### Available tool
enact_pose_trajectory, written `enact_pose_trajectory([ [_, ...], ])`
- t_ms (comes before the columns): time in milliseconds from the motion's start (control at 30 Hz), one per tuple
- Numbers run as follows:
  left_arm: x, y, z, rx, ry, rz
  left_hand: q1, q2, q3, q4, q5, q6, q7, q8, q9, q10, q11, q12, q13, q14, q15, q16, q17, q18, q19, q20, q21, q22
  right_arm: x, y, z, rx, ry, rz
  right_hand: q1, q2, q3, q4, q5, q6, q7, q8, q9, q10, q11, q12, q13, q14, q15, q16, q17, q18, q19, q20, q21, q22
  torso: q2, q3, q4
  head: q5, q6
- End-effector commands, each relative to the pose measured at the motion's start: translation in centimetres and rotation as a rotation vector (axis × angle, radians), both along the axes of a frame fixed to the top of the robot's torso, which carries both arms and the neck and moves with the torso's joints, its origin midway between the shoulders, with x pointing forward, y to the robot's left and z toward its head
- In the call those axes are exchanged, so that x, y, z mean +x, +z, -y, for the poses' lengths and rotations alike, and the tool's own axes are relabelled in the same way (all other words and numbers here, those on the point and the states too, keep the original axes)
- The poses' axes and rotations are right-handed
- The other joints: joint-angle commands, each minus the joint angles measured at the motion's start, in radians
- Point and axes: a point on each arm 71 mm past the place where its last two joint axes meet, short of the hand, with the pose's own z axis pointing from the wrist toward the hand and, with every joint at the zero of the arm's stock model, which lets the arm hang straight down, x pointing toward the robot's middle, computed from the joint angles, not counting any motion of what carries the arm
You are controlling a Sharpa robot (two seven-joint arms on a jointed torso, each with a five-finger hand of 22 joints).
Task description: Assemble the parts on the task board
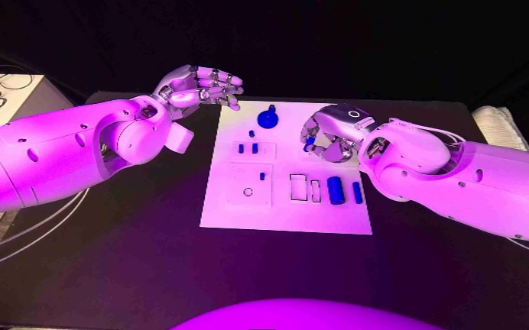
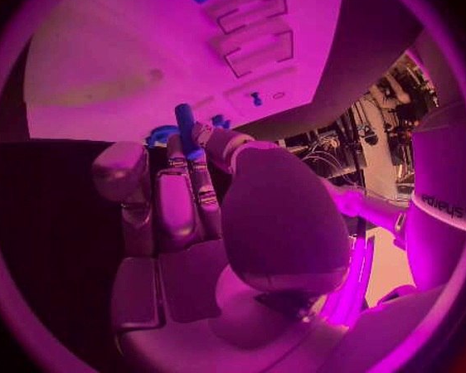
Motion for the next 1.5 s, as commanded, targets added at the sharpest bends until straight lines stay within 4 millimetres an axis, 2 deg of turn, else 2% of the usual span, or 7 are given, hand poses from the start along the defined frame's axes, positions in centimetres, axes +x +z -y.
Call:
enact_pose_trajectory([
  [33, 0.0, 0.0, 0.3, -0.016, -0.019, -0.003, -0.005, 0.008, -0.004, 0.001, -0.001, 0.002, 0.006, -0.004, -0.002, -0.003, 0.006, -0.004, 0.001, 0.001, 0.005, -0.006, 0.001, 0.010, 0.007, 0.001, -0.003, -0.002, -0.9, 0.7, -1.1, 0.039, 0.031, 0.020, 0.013, 0.026, 0.022, -0.029, 0.002, 0.008, 0.002, 0.007, 0.002, 0.067, -0.062, 0.003, 0.042, 0.012, -0.007, 0.007, 0.002, -0.014, 0.003, -0.007, 0.006, 0.003, 0.001, -0.0003, 0.0003, 0.005, 0.000],
  [167, 0.1, 0.0, 0.4, -0.017, -0.019, -0.002, -0.005, 0.008, -0.004, 0.001, -0.001, 0.002, 0.006, -0.004, -0.002, -0.003, 0.006, -0.004, 0.001, 0.001, 0.005, -0.006, 0.001, 0.010, 0.007, 0.001, -0.003, -0.002, -2.2, 0.7, -3.6, 0.065, 0.100, 0.003, 0.013, 0.026, 0.023, -0.029, 0.002, 0.008, 0.002, 0.007, 0.003, 0.067, -0.062, 0.003, 0.042, 0.012, -0.007, 0.006, 0.001, -0.014, 0.003, -0.007, 0.006, 0.003, 0.000, 0.0007, -0.0026, 0.014, 0.001],
  [333, 0.2, 0.0, 0.7, -0.020, -0.021, 0.000, -0.004, 0.009, -0.004, 0.002, -0.001, 0.002, 0.006, -0.004, -0.002, -0.003, 0.006, -0.004, 0.001, 0.001, 0.005, -0.007, 0.003, 0.010, 0.008, 0.002, -0.005, -0.003, -3.8, 0.0, -6.8, 0.085, 0.181, -0.018, 0.012, 0.026, 0.025, -0.032, 0.003, 0.007, 0.002, 0.008, 0.004, 0.067, -0.062, 0.001, 0.043, 0.011, -0.007, 0.003, -0.004, -0.014, 0.003, -0.007, 0.003, 0.002, -0.002, -0.0011, 0.0008, 0.023, -0.001],
  [433, 0.3, 0.0, 0.9, -0.023, -0.020, 0.002, -0.004, 0.009, -0.004, 0.002, -0.001, 0.002, 0.006, -0.004, -0.002, -0.003, 0.006, -0.004, 0.001, 0.001, 0.005, -0.007, 0.003, 0.010, 0.008, 0.002, -0.005, -0.003, -4.6, -0.7, -8.2, 0.092, 0.215, -0.034, 0.012, 0.026, 0.026, -0.033, 0.003, 0.006, 0.002, 0.008, 0.004, 0.067, -0.062, 0.001, 0.043, 0.011, -0.007, 0.004, -0.003, -0.013, 0.002, -0.008, 0.002, 0.001, -0.001, -0.0018, 0.0031, 0.028, -0.001],
  [633, 0.4, 0.0, 1.2, -0.027, -0.019, 0.003, -0.003, 0.009, -0.004, 0.002, -0.001, 0.002, 0.006, -0.004, -0.002, -0.003, 0.006, -0.004, 0.001, 0.001, 0.005, -0.008, 0.003, 0.010, 0.008, 0.002, -0.006, -0.003, -5.6, -2.4, -10.3, 0.103, 0.255, -0.070, 0.012, 0.026, 0.028, -0.036, 0.004, 0.005, 0.003, 0.008, 0.005, 0.067, -0.061, 0.000, 0.045, 0.009, -0.007, -0.002, -0.012, -0.013, 0.002, -0.008, 0.001, 0.001, 0.002, -0.0004, 0.0015, 0.040, -0.003],
  [900, 0.4, 0.0, 1.5, -0.029, -0.024, 0.003, -0.003, 0.009, -0.004, 0.002, -0.001, 0.002, 0.006, -0.004, -0.002, -0.003, 0.006, -0.004, 0.001, 0.001, 0.005, -0.008, 0.003, 0.010, 0.008, 0.002, -0.006, -0.003, -5.9, -4.2, -11.6, 0.093, 0.263, -0.094, 0.012, 0.026, 0.031, -0.039, 0.005, 0.003, 0.004, 0.008, 0.006, 0.067, -0.061, -0.001, 0.046, 0.008, -0.007, -0.004, -0.015, -0.013, 0.002, -0.008, -0.002, 0.000, 0.004, -0.0003, 0.0009, 0.058, -0.012],
  [1500, 0.3, 0.0, 1.5, -0.028, -0.028, -0.002, -0.002, 0.009, -0.004, 0.001, -0.001, 0.003, 0.005, -0.004, -0.002, -0.002, 0.005, -0.004, 0.002, 0.002, 0.004, -0.008, 0.005, 0.011, 0.010, 0.002, -0.008, -0.005, -5.2, -5.7, -11.5, 0.045, 0.242, -0.110, 0.011, 0.026, 0.032, -0.041, 0.006, 0.003, 0.005, 0.008, 0.007, 0.067, -0.060, -0.002, 0.047, 0.008, -0.007, -0.004, -0.014, -0.013, 0.003, -0.008, 0.001, 0.002, 0.002, 0.0001, 0.0003, 0.062, -0.024],
])
